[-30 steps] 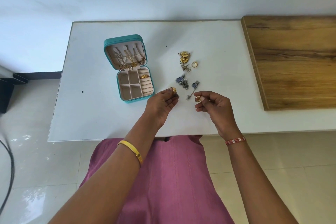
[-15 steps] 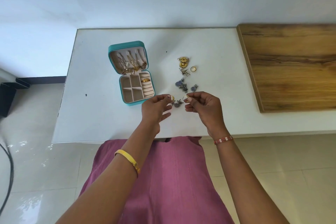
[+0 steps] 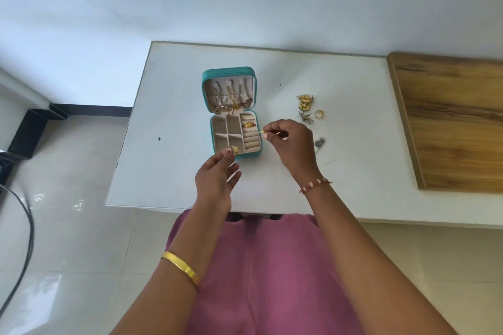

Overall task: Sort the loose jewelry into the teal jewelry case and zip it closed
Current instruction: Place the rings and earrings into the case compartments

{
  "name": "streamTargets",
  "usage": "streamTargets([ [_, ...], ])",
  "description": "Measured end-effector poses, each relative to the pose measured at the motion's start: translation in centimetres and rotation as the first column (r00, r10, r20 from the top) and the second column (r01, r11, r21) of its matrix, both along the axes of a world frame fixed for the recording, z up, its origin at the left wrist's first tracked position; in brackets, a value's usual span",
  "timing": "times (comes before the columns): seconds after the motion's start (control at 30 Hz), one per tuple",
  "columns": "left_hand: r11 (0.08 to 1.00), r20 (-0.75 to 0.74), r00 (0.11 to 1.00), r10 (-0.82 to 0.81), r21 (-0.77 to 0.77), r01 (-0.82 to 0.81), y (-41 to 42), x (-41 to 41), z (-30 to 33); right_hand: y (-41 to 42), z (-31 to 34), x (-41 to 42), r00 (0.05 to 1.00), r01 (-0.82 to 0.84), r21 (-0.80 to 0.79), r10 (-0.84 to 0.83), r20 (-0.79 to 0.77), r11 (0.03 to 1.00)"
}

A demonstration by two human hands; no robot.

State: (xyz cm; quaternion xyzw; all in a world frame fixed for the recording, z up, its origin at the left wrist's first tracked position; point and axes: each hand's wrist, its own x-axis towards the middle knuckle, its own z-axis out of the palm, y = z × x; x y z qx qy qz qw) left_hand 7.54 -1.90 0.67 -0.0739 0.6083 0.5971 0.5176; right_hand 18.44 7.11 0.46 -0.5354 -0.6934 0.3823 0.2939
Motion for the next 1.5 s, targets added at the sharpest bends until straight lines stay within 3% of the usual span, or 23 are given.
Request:
streamTargets([
  [0.3,0.994,0.098,0.99,0.106,0.02,-0.108,-0.2,-0.8,-1.3,1.5,-1.5,-2.9,0.935,-0.232,0.199,0.162,0.314,0.952],
  [0.43,0.992,0.123,0.986,0.117,0.033,-0.122,-0.2,-0.8,-1.6,1.6,-1.6,-3.3,0.892,-0.291,0.278,0.154,0.426,0.915],
  [0.7,0.991,0.119,0.986,0.113,0.052,-0.12,-0.6,-1.0,-2.3,1.6,-1.8,-4.3,0.805,-0.426,0.341,0.179,0.565,0.838],
  [0.97,0.99,0.125,0.985,0.119,0.058,-0.127,-0.7,-1.0,-2.6,1.7,-2.2,-4.6,0.746,-0.463,0.29,0.192,0.637,0.837],
  [1.07,0.989,0.138,0.983,0.123,0.063,-0.133,-0.6,-1.0,-2.8,1.8,-1.9,-4.4,0.802,-0.408,0.211,0.238,0.548,0.888],
  [1.2,0.987,0.164,0.978,0.128,0.077,-0.142,-0.6,-1.1,-3.1,-0.8,-0.4,-3.4,0.985,-0.063,0.218,0.026,0.171,0.974],
  [1.37,0.985,0.186,0.975,0.121,0.101,-0.142,-0.7,-1.0,-3.4,-5.0,-0.9,-3.4,0.998,-0.06,-0.09,0.06,-0.01,0.994],
  [1.5,0.985,0.155,0.983,0.101,0.125,-0.121,-1.0,-0.8,-3.3,-5.8,-1.1,-4.2,0.999,-0.043,-0.127,0.039,-0.032,0.991],
])
